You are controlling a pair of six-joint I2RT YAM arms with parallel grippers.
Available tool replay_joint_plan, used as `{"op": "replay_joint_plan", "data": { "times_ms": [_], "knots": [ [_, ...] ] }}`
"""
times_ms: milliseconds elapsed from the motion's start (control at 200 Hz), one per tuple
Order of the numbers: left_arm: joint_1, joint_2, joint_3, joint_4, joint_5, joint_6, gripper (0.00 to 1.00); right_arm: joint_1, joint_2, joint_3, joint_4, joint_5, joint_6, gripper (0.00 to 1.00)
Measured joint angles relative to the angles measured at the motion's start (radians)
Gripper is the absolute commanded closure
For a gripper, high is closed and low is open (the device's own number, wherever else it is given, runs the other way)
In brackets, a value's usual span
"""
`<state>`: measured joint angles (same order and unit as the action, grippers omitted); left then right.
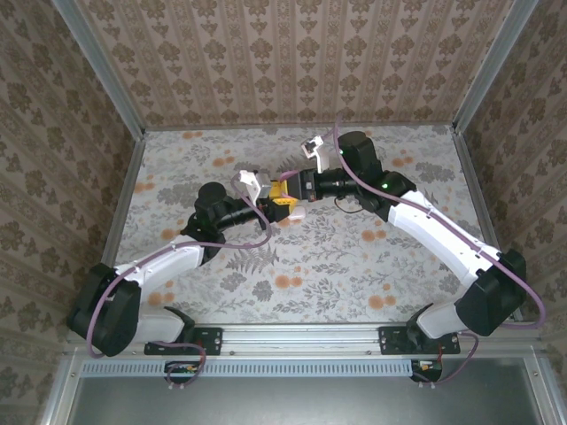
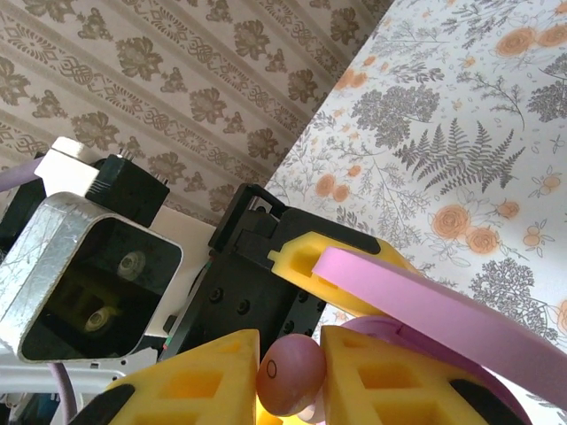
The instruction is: Insert the wireless bluetooth earbuds into the charging case
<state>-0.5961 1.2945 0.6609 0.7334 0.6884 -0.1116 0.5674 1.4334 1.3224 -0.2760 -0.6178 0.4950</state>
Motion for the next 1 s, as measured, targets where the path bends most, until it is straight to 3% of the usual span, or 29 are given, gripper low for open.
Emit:
{"op": "replay_joint_plan", "data": {
  "times_ms": [560,1000],
  "knots": [
    [0.000,0.000,0.000,-0.005,-0.007,0.029,0.61,0.001,0.015,0.036,-0.064,0.009,-0.022,0.70],
    [-0.005,-0.002,0.000,-0.029,-0.013,0.030,0.61,0.020,0.032,0.051,-0.092,0.091,-0.032,0.72]
  ]
}}
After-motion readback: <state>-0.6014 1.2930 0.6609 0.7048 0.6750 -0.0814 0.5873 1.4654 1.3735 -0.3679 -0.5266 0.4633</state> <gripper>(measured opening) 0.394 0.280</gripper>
